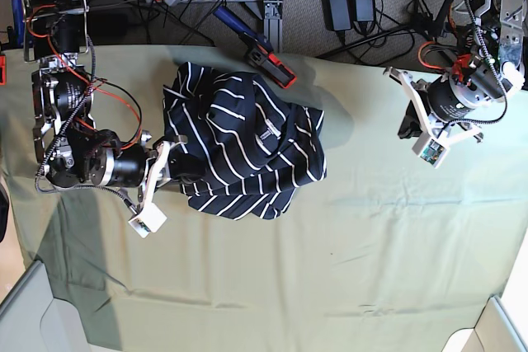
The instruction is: Fold the T-shirt properly
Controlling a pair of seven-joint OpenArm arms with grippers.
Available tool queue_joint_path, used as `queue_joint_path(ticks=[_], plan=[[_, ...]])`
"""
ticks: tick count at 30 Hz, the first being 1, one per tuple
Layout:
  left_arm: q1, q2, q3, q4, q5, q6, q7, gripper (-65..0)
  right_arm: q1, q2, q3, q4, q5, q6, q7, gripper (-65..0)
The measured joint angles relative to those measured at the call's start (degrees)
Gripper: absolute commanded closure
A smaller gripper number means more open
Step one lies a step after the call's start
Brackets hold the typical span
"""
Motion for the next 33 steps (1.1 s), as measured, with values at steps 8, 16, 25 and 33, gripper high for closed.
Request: queue_joint_path(ticks=[8, 16, 25, 33], plan=[[1.2, 9.2, 10.1, 5.6, 5.2, -0.7, -1.8, 0.0, 1.2, -0.4, 0.1, -1.1, -14.1, 0.1, 12.7, 0.0], [1.1, 12.8, 22.4, 3.4, 17.8, 1.0, -3.5, 0.0, 5.7, -3.9, -1.3, -12.0, -17.7, 0.2, 14.3, 0.0], [1.3, 12.9, 22.7, 2.7, 18.2, 2.5, -3.5, 0.0, 15.4, -6.8, -8.7, -26.1, -18.6, 0.3, 15.2, 0.0], [0.5, 13.6, 22.7, -0.1, 18.8, 2.6, -8.3, 0.0, 17.7, -8.6, -15.1, -30.5, -21.6, 0.3, 16.8, 0.0]])
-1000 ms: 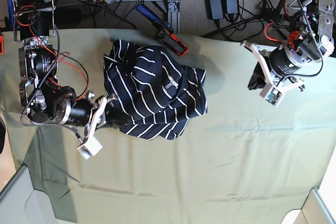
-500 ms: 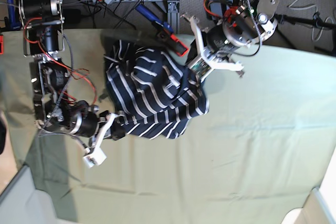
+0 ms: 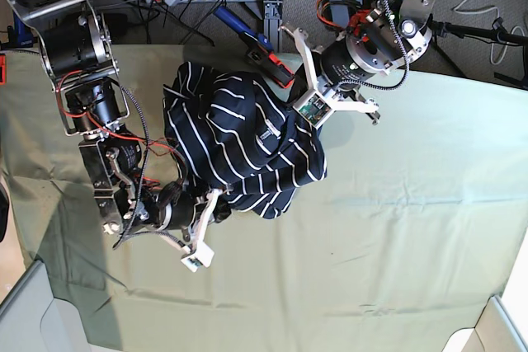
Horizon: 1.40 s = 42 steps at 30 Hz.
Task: Fold the T-shirt properly
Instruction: 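Grasp opposite sides of the bundle with both grippers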
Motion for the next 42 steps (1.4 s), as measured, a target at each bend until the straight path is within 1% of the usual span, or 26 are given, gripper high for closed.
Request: queue_joint_path(ticks=[4, 11, 14, 17, 20, 23, 25, 28, 30, 32, 37, 42], plan=[[-3.0, 0.0, 0.0, -7.1, 0.2, 0.2, 0.4, 0.0, 0.0, -0.3, -0.2, 0.0, -0.4, 0.0, -0.7, 0.0], [-6.8, 0.0, 0.1, -13.0, -0.1, 0.2, 0.1, 0.0, 0.0, -0.2, -0.2, 0.0, -0.2, 0.0, -2.9, 0.0], [-8.6, 0.0, 0.1, -16.8, -1.3, 0.2, -1.4, 0.0, 0.0, -0.2, -0.2, 0.0, -0.1, 0.0, -4.4, 0.0], [-11.6, 0.2, 0.3, -20.7, -1.4, -0.6, -3.7, 0.0, 0.0, 0.0, -0.2, 0.0, 1.1, 0.0, -6.5, 0.0], [-15.3, 0.6, 0.3, -24.5, -1.4, -0.7, -4.3, 0.0, -0.3, 2.2, -0.3, 0.0, 3.9, 0.0, -6.7, 0.0], [-19.2, 0.6, 0.3, -28.3, -1.7, -0.8, -4.8, 0.0, -0.8, 5.8, -0.3, 0.0, 7.2, 0.0, -7.1, 0.0], [-22.1, 0.7, 0.3, -31.3, -1.8, -0.9, -5.2, 0.0, -0.9, 7.9, -0.3, 0.0, 10.6, 0.0, -8.3, 0.0], [-26.0, 0.7, 0.3, -35.7, -1.3, -0.9, -6.8, 0.0, -0.8, 10.4, -0.3, 0.0, 15.4, 0.0, -11.1, 0.0], [-28.4, 1.6, 0.2, -38.6, -1.0, -0.9, -6.9, 0.0, -1.0, 11.7, -0.3, 0.0, 18.8, 0.0, -12.5, 0.0], [-31.3, 3.1, 0.1, -42.1, -0.3, -0.9, -6.8, 0.0, -1.5, 12.6, -0.3, 0.0, 20.5, 0.0, -13.4, 0.0], [-38.2, 8.3, -0.1, -51.8, 1.2, -1.9, -7.3, 0.0, -4.2, 12.5, -0.3, 1.4, 22.6, 0.0, -14.8, 0.0], [-43.1, 10.9, -0.1, -58.9, 1.5, -2.0, -9.1, 0.0, -8.5, 12.5, -0.3, 6.6, 22.9, 0.1, -15.0, 0.0]])
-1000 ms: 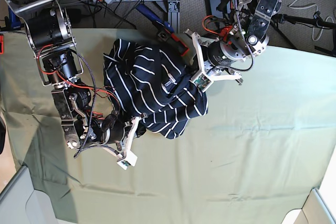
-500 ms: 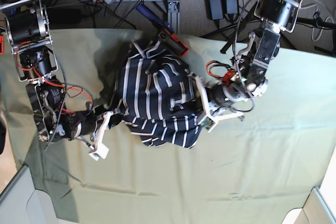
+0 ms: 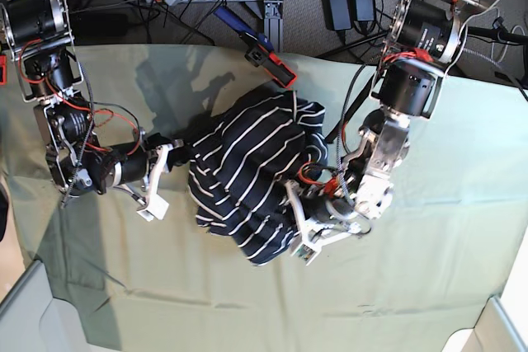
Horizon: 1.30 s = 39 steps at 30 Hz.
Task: Fold the T-shirt properly
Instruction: 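Grasp opposite sides of the bundle with both grippers, then fold the bundle sides inward with both grippers and release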
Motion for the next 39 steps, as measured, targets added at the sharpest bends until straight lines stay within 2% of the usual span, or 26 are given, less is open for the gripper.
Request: queue_joint_path(ticks=[4, 9, 11, 14, 20, 22, 25, 30, 35, 39], plan=[[-2.2, 0.9, 1.6, -1.6, 0.9, 0.0, 0.3, 0.0, -4.4, 0.0, 0.0, 5.3, 0.7, 0.0, 0.3, 0.0], [-4.3, 1.0, 8.5, -1.8, 2.1, 0.2, 0.5, 0.0, -8.3, -0.1, 0.0, 10.8, 0.0, 0.0, 0.0, 0.0], [-4.9, 1.1, 8.6, -1.8, 1.9, 2.2, 0.3, 0.0, -8.6, -0.2, 0.0, 11.9, -0.5, 0.0, -0.4, 0.0], [-7.3, 0.9, 5.9, -0.9, 1.9, 4.8, 3.4, 0.0, -8.6, 0.0, 0.8, 12.7, -0.6, 0.0, -0.9, 0.0], [-12.5, -3.2, -1.9, 14.1, 1.2, 5.8, 10.3, 0.0, -8.5, 0.0, 7.9, 13.0, -0.5, 0.0, -1.1, 0.0], [-12.0, -5.1, -1.9, 18.7, -2.0, 5.8, 14.5, 0.0, -8.4, 0.0, 10.5, 13.0, -0.6, 0.0, -0.7, 0.0], [-9.1, -7.8, -1.8, 21.8, -6.5, 5.8, 16.2, 0.0, -6.9, 0.0, 13.2, 12.9, -0.7, 0.0, 0.2, 0.0], [-0.5, -9.2, -1.7, 29.7, -7.4, 5.6, 17.3, 0.0, -2.1, -0.5, 13.8, 12.9, -2.0, 0.0, 2.2, 0.0], [8.1, -9.1, -1.5, 38.2, -7.0, 4.7, 17.6, 0.0, 2.7, -5.6, 13.9, 10.2, -1.8, 0.0, 2.8, 0.0], [14.7, -9.4, -1.6, 41.5, -5.9, 4.5, 18.4, 0.0, 2.6, -9.9, 13.9, 6.0, -2.5, 0.0, 2.2, 0.0]])
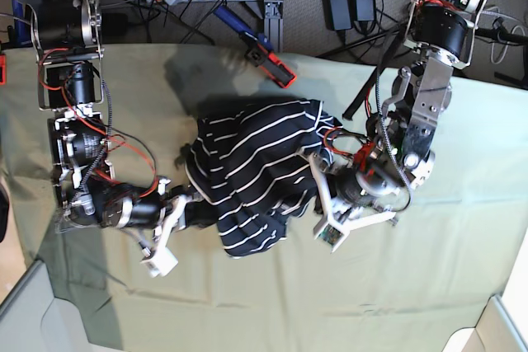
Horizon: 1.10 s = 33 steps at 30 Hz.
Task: Fold the T-shirt properly
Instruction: 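Fold the bundle sides inward with both grippers and release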
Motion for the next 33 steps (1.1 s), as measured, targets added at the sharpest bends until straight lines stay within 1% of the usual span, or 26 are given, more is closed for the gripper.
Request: queue_joint_path(ticks=[5, 8, 10, 13, 15, 17, 19, 20, 22, 23, 28, 31, 33], plan=[[1.0, 0.1, -0.1, 2.4, -0.1, 0.0, -1.0, 0.0, 0.3, -4.2, -0.2, -1.2, 0.2, 0.0, 0.4, 0.0], [3.2, 0.1, 0.0, 2.3, -0.6, 0.0, -0.4, 0.0, 0.3, -6.2, -0.2, -3.8, 0.5, 0.0, 0.6, 0.0], [3.8, 0.1, 0.0, 2.4, -0.5, 0.0, -0.1, 0.0, 0.2, -7.4, -0.2, -6.2, -0.7, 0.0, 1.2, 0.0], [3.7, -0.1, -0.1, 4.4, -0.5, 0.0, -0.2, 0.0, 0.2, -8.5, -0.3, -9.8, -3.6, 0.0, 3.8, 0.0], [4.2, -0.1, -0.1, 6.2, -1.3, 0.0, -0.4, 0.0, 0.2, -8.7, -0.3, -12.2, -5.8, 0.0, 4.7, 0.0], [5.4, 0.0, -0.1, 6.8, -3.5, 0.0, -0.7, 0.0, 0.2, -8.7, -0.3, -14.4, -8.2, 0.0, 5.2, 0.0], [6.8, 0.1, -0.1, 6.8, -5.9, 0.0, -0.6, 0.0, 0.3, -8.6, -0.2, -16.0, -9.1, 0.0, 6.0, 0.0], [7.4, 0.1, -0.1, 6.8, -6.7, -0.5, -0.9, 0.0, 0.3, -8.5, -0.2, -16.5, -9.3, 0.0, 6.0, 0.0], [8.4, 0.1, -0.1, 6.8, -6.7, -2.6, -3.3, 0.0, 0.4, -8.0, -0.2, -17.0, -9.2, 0.0, 6.3, 0.0], [8.7, 0.1, -0.1, 6.8, -6.7, -2.8, -4.3, 0.0, 0.3, -7.6, -0.3, -17.1, -9.0, 0.0, 6.4, 0.0], [9.2, 0.1, -0.1, 4.9, -5.6, -3.3, -6.0, 0.0, 0.3, -6.3, -0.3, -17.1, -8.1, 0.2, 6.4, 0.0], [9.2, 0.1, -0.1, 0.2, -2.9, -3.5, -7.1, 0.0, 0.3, -6.3, -0.3, -17.2, -8.2, 0.2, 6.4, 0.0], [9.2, 0.1, -0.1, -3.2, -0.6, -3.5, -8.9, 0.0, 0.3, -6.3, -0.3, -17.2, -8.2, 0.2, 6.4, 0.0]])
